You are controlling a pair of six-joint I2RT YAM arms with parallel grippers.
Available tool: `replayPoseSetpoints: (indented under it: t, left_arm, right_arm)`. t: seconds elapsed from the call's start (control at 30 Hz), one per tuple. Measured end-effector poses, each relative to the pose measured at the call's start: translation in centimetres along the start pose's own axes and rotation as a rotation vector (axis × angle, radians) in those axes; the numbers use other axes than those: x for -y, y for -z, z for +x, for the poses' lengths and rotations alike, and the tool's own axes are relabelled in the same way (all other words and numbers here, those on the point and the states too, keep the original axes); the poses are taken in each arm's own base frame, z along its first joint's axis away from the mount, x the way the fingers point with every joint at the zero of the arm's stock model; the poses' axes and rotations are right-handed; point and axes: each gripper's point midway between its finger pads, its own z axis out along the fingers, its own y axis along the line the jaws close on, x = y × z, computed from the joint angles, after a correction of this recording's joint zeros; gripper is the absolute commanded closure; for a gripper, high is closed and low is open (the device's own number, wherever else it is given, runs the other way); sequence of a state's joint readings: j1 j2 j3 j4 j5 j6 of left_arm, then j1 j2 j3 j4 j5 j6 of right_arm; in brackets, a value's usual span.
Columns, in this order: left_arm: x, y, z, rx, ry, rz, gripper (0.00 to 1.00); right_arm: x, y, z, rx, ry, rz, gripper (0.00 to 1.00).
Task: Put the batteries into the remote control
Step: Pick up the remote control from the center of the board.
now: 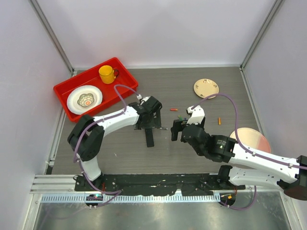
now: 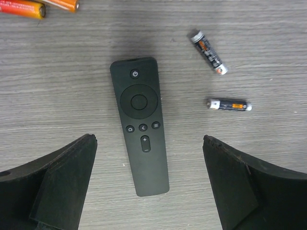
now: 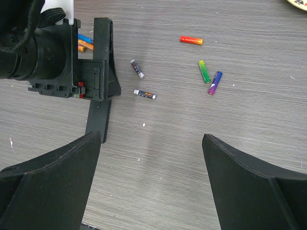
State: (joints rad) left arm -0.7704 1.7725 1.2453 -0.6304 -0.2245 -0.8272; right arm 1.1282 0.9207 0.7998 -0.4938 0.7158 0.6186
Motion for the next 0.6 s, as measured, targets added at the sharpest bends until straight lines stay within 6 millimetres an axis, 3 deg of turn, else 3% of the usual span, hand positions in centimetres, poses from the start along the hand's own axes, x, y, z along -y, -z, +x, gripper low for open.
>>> replayPoseSetpoints:
  t: [0.2, 0.37, 0.6]
  left_arm:
    - [-0.5, -0.5, 0.7, -0.037, -0.014, -0.038, 0.14]
    - [-0.5, -1.5, 1.0, -0.057, -0.021, -0.056, 0.32]
    - [-1.4, -2.9, 1.3, -0.086, -0.016, -0.086, 0.34]
  right_arm:
    - [0.1, -0.1, 0.5, -0.01, 0.008, 0.002, 0.09]
    - [0.3, -0.1, 0.9, -0.017, 0.011, 0.001, 0.09]
    - [0.4, 0.0, 1.0, -0.016, 0.008, -0.006, 0.09]
